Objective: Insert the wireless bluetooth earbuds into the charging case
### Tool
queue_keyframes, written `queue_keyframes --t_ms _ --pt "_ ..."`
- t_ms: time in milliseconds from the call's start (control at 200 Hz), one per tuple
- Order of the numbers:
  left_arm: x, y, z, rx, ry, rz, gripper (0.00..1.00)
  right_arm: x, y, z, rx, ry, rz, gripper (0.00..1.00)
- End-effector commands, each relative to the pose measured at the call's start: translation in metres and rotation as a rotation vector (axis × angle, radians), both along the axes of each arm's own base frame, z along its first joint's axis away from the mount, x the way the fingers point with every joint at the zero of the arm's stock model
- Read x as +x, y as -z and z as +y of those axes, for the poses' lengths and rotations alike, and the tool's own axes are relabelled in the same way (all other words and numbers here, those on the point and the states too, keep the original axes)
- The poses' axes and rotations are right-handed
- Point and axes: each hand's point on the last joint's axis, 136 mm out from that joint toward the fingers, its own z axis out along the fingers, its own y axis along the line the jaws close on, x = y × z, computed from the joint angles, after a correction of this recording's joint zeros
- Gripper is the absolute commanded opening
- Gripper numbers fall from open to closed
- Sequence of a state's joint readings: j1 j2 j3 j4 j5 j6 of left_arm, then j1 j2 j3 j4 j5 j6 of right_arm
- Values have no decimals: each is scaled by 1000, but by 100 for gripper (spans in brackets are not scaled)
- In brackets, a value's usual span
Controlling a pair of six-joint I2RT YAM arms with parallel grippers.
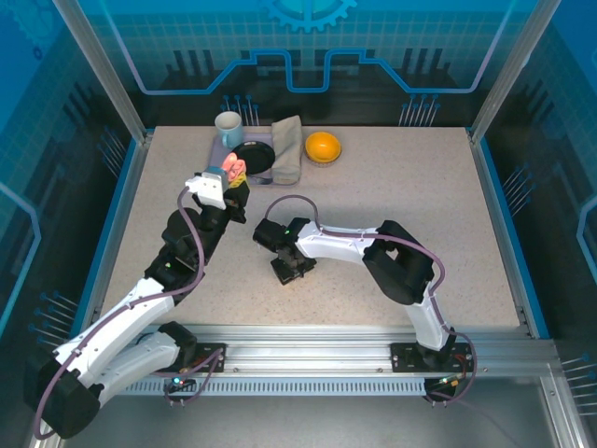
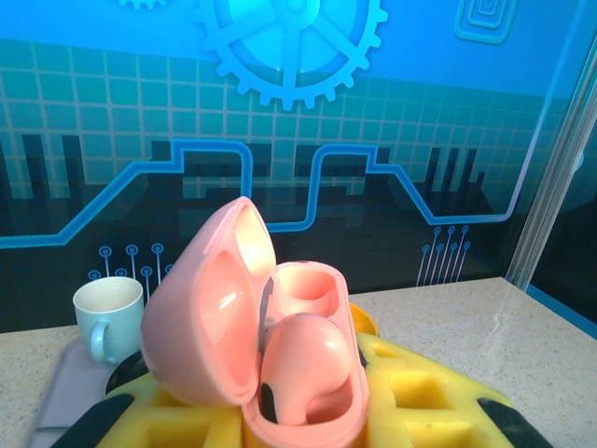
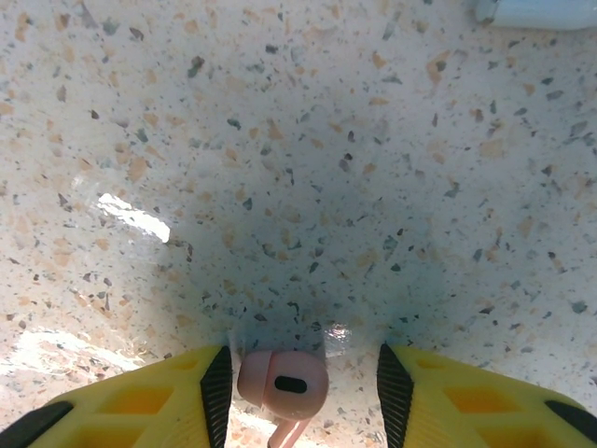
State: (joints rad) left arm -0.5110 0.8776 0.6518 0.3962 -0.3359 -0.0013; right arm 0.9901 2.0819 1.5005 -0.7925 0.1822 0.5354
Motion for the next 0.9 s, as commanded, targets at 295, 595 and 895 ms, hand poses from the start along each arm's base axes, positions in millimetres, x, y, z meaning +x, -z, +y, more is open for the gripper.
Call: queue_keyframes --t_ms 295,595,895 --pt "-1 -8 1 -26 9 -20 0 0 14 -6 -33 53 21 35" --pt "0 -8 -2 -31 20 -15 0 -1 7 -8 -8 67 12 26" --pt "-1 -9 -3 -26 30 -13 0 7 -25 -19 42 107 -69 22"
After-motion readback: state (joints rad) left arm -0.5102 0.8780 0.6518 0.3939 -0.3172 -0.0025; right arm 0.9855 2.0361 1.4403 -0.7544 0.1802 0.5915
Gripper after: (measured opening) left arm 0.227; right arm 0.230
